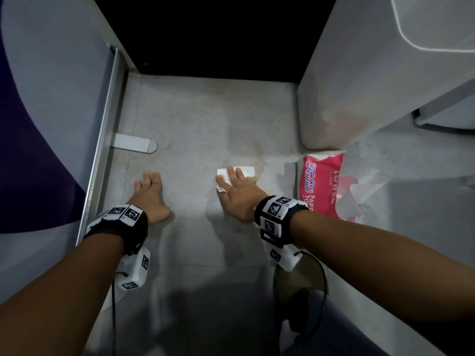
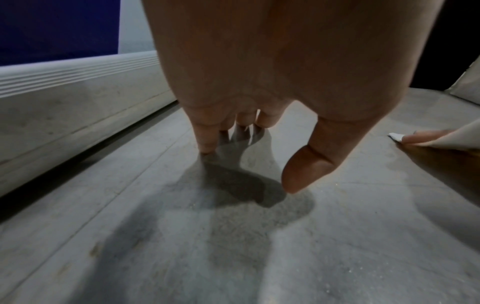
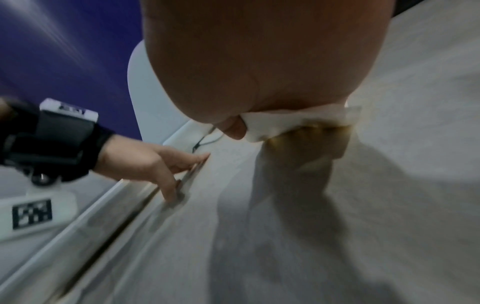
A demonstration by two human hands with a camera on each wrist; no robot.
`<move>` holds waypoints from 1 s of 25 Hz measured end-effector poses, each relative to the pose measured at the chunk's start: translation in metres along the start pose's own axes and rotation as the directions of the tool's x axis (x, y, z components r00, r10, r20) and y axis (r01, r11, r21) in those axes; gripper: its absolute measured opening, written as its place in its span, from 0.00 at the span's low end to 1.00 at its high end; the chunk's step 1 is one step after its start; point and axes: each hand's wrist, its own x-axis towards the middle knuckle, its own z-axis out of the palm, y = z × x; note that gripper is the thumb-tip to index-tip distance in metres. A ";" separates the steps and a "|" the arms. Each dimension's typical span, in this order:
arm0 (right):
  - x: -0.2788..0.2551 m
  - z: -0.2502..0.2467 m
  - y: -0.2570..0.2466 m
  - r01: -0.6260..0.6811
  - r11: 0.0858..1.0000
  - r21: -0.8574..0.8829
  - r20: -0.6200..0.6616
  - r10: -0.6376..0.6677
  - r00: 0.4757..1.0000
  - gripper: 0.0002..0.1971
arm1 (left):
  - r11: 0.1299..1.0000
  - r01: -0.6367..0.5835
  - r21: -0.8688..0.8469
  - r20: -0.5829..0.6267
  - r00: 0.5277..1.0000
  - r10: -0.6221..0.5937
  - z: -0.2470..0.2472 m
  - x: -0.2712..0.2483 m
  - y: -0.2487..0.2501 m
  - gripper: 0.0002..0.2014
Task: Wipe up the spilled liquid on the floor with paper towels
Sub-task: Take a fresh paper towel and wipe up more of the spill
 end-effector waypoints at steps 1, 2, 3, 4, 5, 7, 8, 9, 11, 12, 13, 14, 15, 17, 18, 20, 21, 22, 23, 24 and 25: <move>-0.004 -0.010 -0.002 0.008 0.998 0.066 -0.012 -0.007 1.000 0.28 | 1.000 -0.001 0.000 -0.002 1.000 0.001 0.000 0.000 0.000 0.55; -0.007 -0.021 -0.004 0.003 0.987 0.163 -0.033 0.003 0.999 0.28 | 1.000 -0.002 0.003 -0.005 1.000 0.002 -0.001 -0.001 0.001 0.55; -0.009 -0.032 -0.004 -0.007 0.961 0.277 -0.062 0.025 0.998 0.28 | 1.000 -0.003 0.005 -0.006 1.000 0.003 -0.001 0.000 0.001 0.55; -0.008 -0.043 -0.003 -0.013 0.922 0.387 -0.090 0.052 0.995 0.27 | 1.000 -0.002 0.003 -0.005 1.000 0.003 -0.001 -0.001 0.001 0.55; -0.004 -0.053 -0.001 -0.023 0.874 0.485 -0.101 0.082 0.991 0.25 | 1.000 -0.002 0.000 -0.004 1.000 0.002 0.000 -0.001 0.001 0.56; 0.007 -0.070 0.006 -0.067 0.807 0.587 -0.079 0.140 0.987 0.22 | 1.000 0.001 -0.005 -0.005 1.000 -0.001 0.000 -0.002 0.002 0.56; 0.013 -0.076 0.011 -0.095 0.808 0.582 -0.062 0.161 0.985 0.21 | 1.000 0.001 -0.005 -0.003 1.000 -0.001 0.000 -0.002 0.001 0.56; 0.020 -0.080 0.018 -0.124 0.827 0.548 -0.048 0.180 0.983 0.20 | 1.000 0.000 -0.003 -0.001 1.000 0.000 0.000 -0.002 0.002 0.56; 0.032 -0.088 0.032 -0.176 0.870 0.460 -0.053 0.224 0.973 0.17 | 1.000 -0.001 -0.001 -0.001 1.000 0.001 0.000 -0.001 0.002 0.57; 0.035 -0.092 0.039 -0.195 0.878 0.437 -0.067 0.248 0.966 0.17 | 1.000 0.000 -0.002 -0.002 1.000 0.000 0.000 -0.001 0.002 0.57; 0.037 -0.096 0.044 -0.205 0.881 0.427 -0.088 0.267 0.960 0.18 | 1.000 0.001 -0.003 -0.004 1.000 -0.001 0.000 -0.001 0.001 0.57; 0.038 -0.100 0.047 -0.207 0.884 0.419 -0.118 0.279 0.953 0.17 | 1.000 0.001 -0.002 -0.009 1.000 -0.001 0.000 -0.001 0.001 0.57; 0.037 -0.103 0.048 -0.200 0.892 0.405 -0.168 0.288 0.943 0.16 | 1.000 0.000 0.000 -0.012 1.000 0.000 0.000 0.000 0.001 0.57; 0.031 -0.104 0.046 -0.176 0.925 0.335 -0.292 0.280 0.914 0.20 | 1.000 0.000 0.001 -0.015 1.000 0.000 0.001 0.000 0.001 0.57; 0.027 -0.101 0.043 -0.165 0.947 0.276 -0.353 0.260 0.899 0.23 | 1.000 0.001 -0.003 -0.015 1.000 -0.001 0.001 0.000 0.002 0.57; 0.023 -0.088 0.036 -0.130 0.986 0.101 -0.436 0.162 0.885 0.23 | 1.000 0.006 -0.008 -0.013 1.000 -0.006 0.001 -0.001 0.002 0.57; 0.022 -0.078 0.032 -0.097 0.995 0.010 -0.452 0.091 0.887 0.20 | 1.000 0.007 -0.007 -0.011 1.000 -0.007 0.001 -0.001 0.002 0.57; 0.022 -0.068 0.029 -0.066 0.996 -0.057 -0.457 0.032 0.889 0.17 | 1.000 0.006 -0.005 -0.009 1.000 -0.006 0.001 -0.001 0.002 0.57; 0.022 -0.059 0.028 -0.046 0.995 -0.084 -0.457 0.003 0.890 0.15 | 1.000 0.005 -0.003 -0.007 1.000 -0.005 0.001 -0.001 0.001 0.57; 0.022 -0.053 0.027 -0.039 0.996 -0.076 -0.451 0.001 0.892 0.16 | 1.000 0.005 -0.001 -0.006 1.000 -0.005 0.001 0.000 0.001 0.57; 0.024 -0.050 0.028 -0.043 0.998 -0.046 -0.443 0.018 0.897 0.18 | 1.000 0.004 0.001 -0.005 1.000 -0.004 0.001 0.000 0.001 0.57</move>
